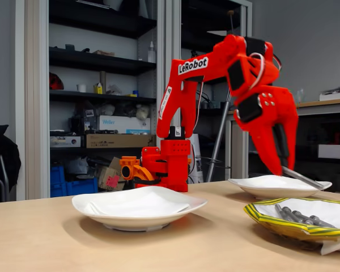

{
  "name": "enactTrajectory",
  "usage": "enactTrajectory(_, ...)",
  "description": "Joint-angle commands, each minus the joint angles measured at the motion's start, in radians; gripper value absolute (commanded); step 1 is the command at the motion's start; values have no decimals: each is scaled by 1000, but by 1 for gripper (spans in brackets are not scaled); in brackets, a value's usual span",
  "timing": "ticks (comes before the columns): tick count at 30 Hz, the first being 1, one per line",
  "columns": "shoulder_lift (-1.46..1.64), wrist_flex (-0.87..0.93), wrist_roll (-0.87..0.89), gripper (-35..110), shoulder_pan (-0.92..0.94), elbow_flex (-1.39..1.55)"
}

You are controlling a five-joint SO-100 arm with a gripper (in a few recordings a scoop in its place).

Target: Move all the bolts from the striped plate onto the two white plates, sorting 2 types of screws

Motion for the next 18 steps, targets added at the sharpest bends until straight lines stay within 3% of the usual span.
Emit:
enactTrajectory(1,150,49,-35,0,66,54)
enactTrajectory(11,465,84,-193,0,354,460)
enactTrajectory(18,502,-130,-408,0,569,663)
